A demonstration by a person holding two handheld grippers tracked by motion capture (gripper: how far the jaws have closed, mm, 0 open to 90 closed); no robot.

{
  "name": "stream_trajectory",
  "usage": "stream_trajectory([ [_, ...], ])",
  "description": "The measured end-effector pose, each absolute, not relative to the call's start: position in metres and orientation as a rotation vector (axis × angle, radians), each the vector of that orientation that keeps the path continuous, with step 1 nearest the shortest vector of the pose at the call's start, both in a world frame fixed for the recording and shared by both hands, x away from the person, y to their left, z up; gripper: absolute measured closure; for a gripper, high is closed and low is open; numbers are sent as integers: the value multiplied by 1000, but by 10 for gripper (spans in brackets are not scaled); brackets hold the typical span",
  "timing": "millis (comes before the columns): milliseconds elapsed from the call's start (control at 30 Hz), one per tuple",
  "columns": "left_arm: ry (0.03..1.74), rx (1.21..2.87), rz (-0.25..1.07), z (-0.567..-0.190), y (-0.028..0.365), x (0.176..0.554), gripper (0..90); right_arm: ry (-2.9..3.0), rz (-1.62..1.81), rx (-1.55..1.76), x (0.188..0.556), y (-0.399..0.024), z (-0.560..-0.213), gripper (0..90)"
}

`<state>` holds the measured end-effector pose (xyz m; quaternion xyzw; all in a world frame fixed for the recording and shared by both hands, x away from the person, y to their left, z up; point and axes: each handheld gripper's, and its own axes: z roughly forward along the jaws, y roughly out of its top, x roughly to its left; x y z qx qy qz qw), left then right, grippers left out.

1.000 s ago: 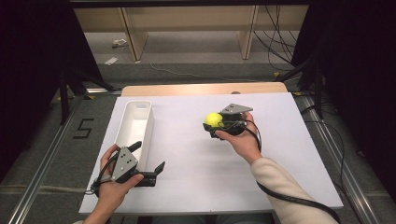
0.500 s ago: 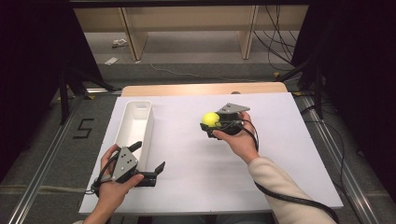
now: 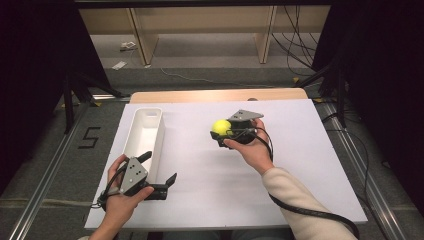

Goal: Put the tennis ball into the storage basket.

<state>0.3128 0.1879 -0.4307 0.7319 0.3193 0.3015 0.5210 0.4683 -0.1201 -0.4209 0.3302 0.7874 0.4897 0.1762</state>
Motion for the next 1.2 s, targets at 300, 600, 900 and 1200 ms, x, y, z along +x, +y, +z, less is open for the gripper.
stream_trajectory([
  [300,765,1754,723,-431,188,313,0,2237,1394,922,468,-114,-419,270],
  [600,765,1753,722,-431,188,313,0,2247,1397,908,468,-107,-419,269],
  [900,763,1754,723,-431,188,313,0,2250,1404,900,468,-101,-417,270],
  [1200,762,1755,722,-431,188,313,0,2256,1412,888,468,-94,-414,270],
])
